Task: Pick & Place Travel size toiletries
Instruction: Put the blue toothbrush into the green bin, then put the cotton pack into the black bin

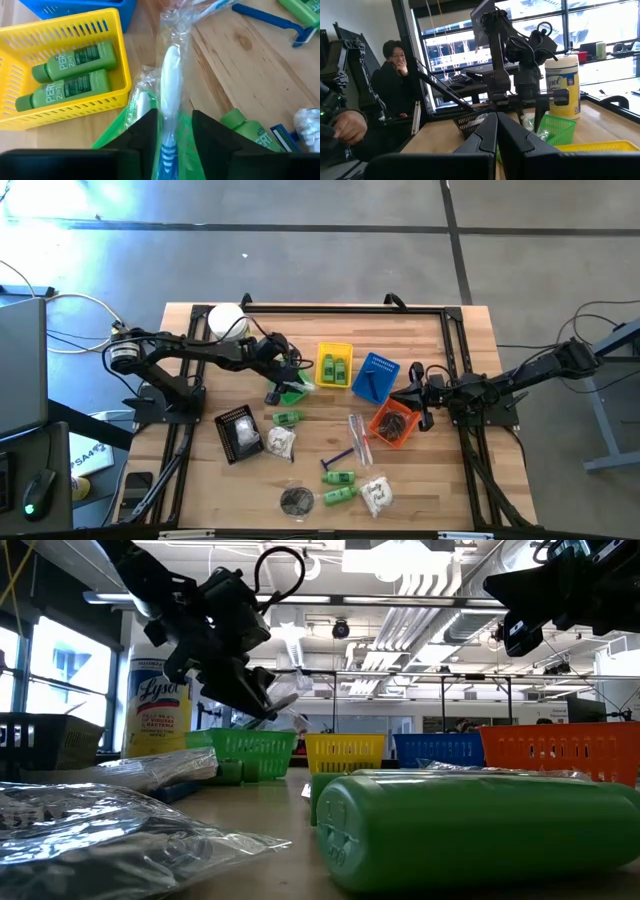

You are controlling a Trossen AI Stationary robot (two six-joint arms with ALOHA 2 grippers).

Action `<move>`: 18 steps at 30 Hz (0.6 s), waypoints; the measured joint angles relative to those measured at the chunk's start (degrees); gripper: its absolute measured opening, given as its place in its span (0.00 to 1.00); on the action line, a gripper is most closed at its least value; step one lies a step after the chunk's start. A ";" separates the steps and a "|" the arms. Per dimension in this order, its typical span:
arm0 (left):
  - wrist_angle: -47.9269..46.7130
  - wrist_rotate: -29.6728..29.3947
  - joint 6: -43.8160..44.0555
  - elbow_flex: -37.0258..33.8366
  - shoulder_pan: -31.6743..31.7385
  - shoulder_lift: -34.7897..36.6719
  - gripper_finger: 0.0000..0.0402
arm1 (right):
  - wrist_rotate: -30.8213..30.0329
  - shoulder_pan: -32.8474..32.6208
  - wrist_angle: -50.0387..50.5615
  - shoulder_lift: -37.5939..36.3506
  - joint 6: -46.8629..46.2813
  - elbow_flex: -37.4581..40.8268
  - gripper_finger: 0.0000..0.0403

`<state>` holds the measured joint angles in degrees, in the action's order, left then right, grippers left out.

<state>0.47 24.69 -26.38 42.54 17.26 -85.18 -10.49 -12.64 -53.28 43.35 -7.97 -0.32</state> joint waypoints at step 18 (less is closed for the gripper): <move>-2.47 1.27 6.57 0.05 -1.45 12.87 0.48 | 0.19 0.00 0.17 -0.01 0.00 0.00 0.01</move>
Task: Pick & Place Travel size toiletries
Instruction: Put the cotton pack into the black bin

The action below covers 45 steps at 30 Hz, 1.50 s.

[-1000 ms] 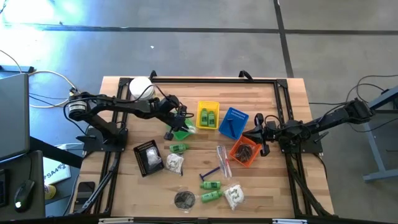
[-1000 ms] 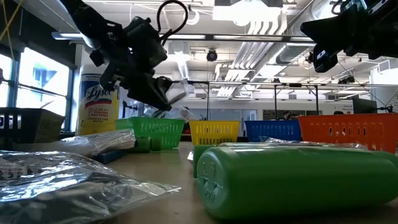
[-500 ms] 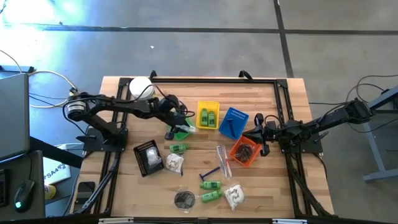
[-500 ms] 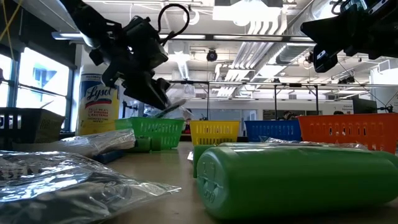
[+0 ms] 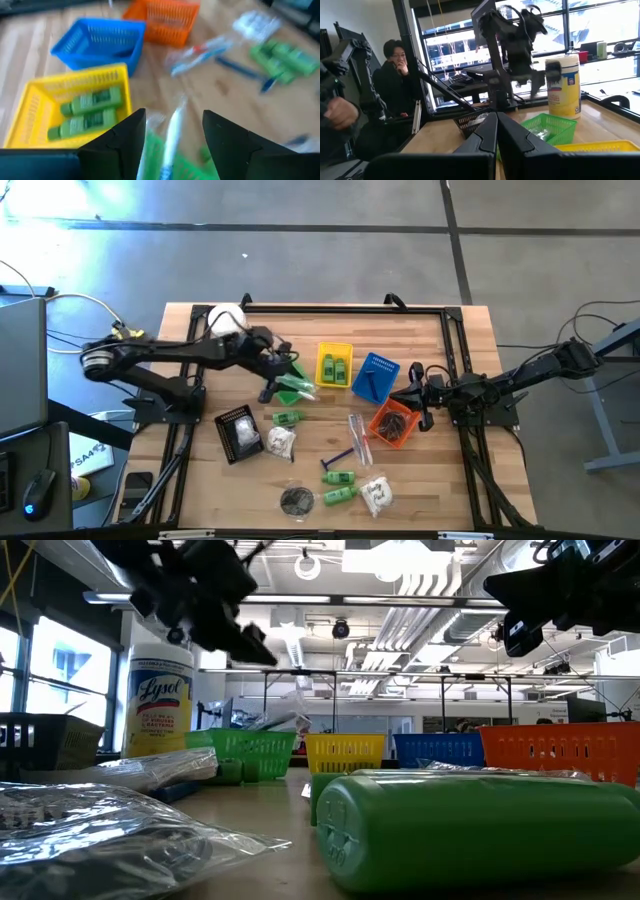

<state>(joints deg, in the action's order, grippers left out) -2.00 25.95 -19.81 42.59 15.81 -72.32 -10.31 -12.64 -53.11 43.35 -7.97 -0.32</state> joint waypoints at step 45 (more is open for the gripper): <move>-15.88 -44.46 24.18 7.57 -44.88 -11.94 0.32 | -0.22 0.00 1.84 0.01 0.22 0.00 0.01</move>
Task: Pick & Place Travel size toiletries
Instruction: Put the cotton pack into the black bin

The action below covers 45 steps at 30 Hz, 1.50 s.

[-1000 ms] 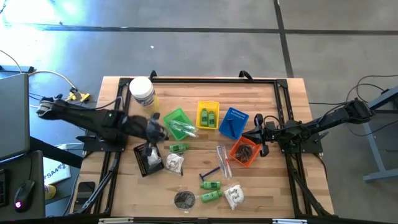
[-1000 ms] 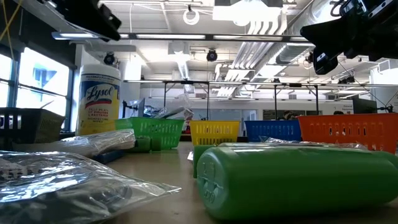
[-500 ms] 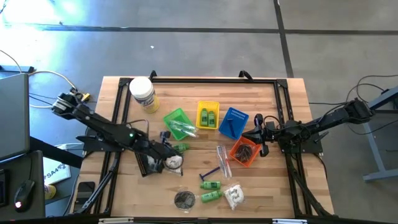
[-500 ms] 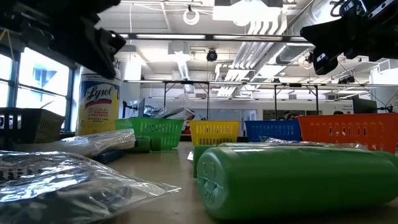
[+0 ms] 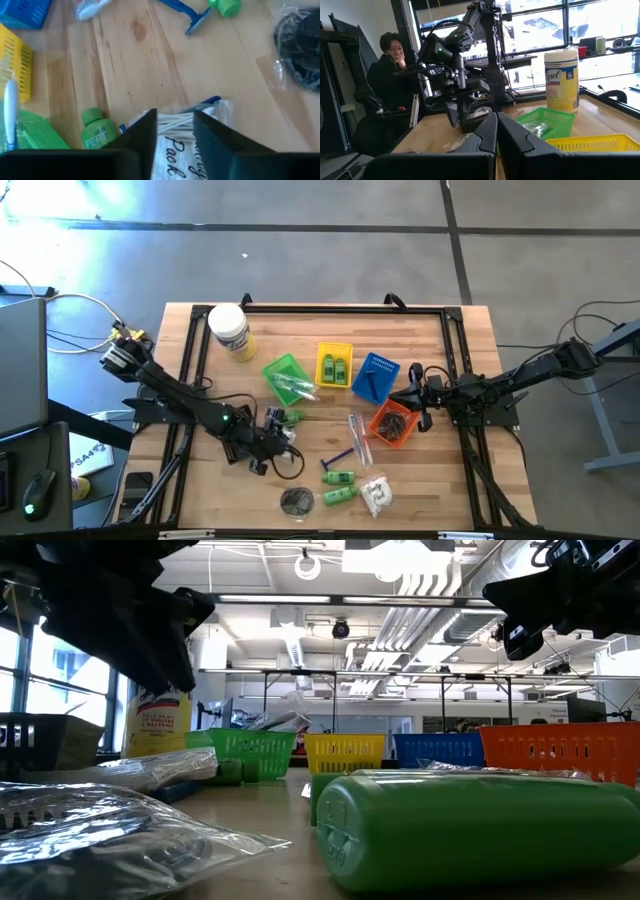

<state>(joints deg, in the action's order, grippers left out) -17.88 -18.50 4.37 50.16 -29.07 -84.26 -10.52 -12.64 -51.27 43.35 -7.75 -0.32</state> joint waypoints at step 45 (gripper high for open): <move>-13.57 -2.44 6.46 11.74 -5.82 -18.99 0.02 | 0.22 0.00 -0.81 -0.02 -1.75 0.00 0.01</move>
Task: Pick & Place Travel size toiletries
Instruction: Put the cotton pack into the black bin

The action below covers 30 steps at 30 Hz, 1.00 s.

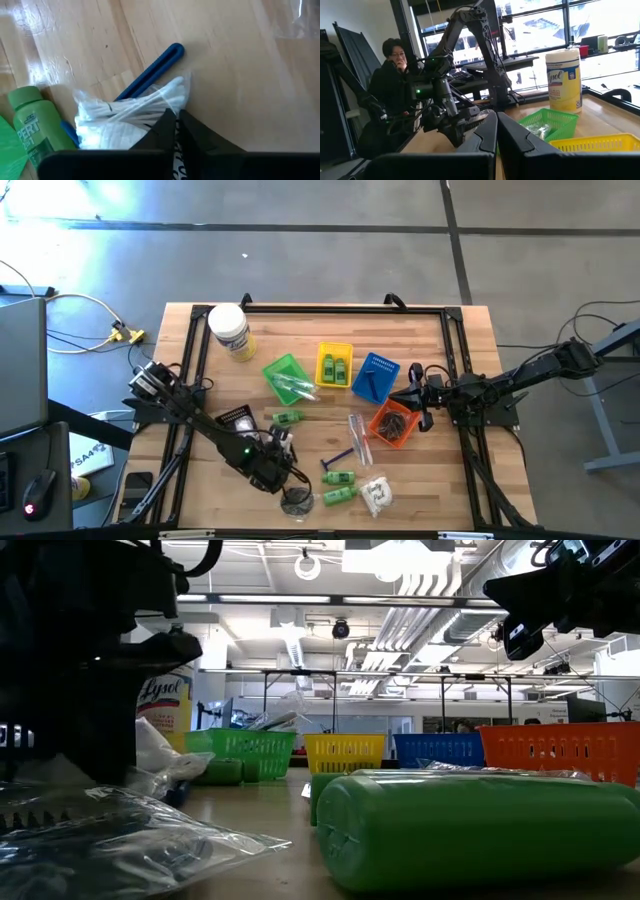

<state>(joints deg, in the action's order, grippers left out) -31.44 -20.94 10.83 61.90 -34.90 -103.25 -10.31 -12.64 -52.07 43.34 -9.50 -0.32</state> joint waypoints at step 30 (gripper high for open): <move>-25.27 -31.38 28.62 4.58 -17.06 35.35 0.00 | 0.24 -0.09 -0.01 0.01 0.02 0.00 0.01</move>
<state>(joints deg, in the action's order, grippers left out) -56.72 -52.32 39.44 66.48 -51.96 -67.91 -10.07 -12.73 -52.09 43.35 -9.47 -0.32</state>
